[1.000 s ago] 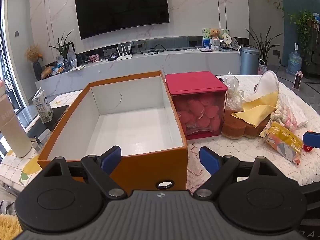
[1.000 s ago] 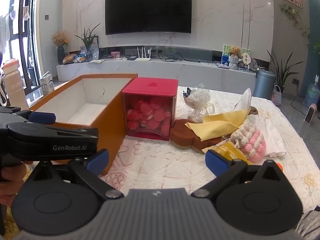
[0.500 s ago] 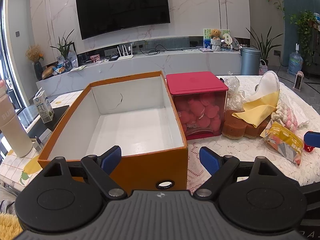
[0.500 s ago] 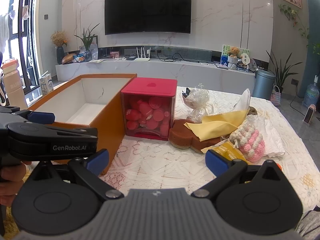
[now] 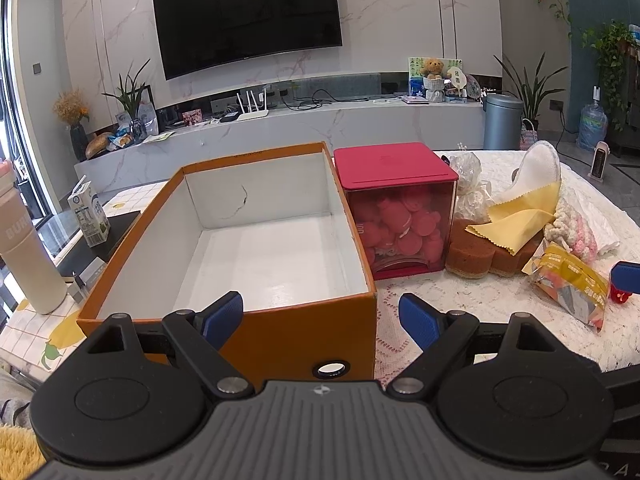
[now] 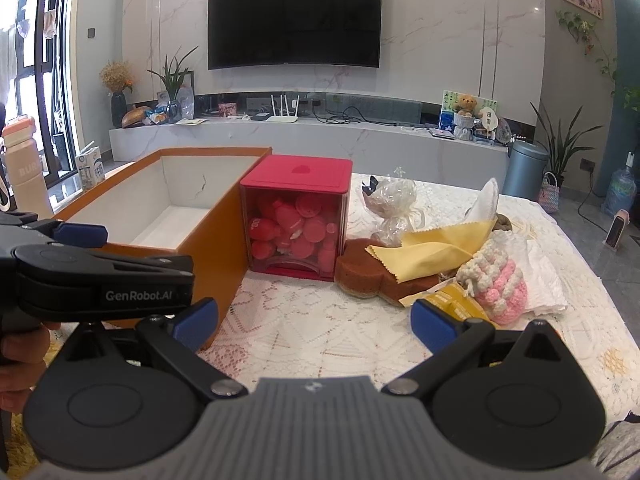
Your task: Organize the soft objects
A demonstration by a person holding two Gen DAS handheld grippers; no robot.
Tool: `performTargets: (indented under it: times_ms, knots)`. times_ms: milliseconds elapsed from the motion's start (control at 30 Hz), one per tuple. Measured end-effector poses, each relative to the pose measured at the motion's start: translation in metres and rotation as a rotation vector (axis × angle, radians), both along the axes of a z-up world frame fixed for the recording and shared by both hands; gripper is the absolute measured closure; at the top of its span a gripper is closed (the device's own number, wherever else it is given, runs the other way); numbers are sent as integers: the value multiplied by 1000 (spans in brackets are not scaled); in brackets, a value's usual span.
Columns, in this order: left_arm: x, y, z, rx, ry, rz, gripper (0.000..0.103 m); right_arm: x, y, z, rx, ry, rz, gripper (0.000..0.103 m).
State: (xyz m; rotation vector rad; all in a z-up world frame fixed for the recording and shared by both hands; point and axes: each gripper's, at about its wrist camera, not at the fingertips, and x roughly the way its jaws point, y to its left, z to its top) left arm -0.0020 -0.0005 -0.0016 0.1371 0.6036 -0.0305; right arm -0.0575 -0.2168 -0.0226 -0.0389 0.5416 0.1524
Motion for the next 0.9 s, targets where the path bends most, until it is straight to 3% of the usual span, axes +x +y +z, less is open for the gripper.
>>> performTargets:
  times_ms: [900]
  knots:
    - [0, -2, -1, 3, -1, 9, 1, 1, 1, -1, -2, 5, -4, 3]
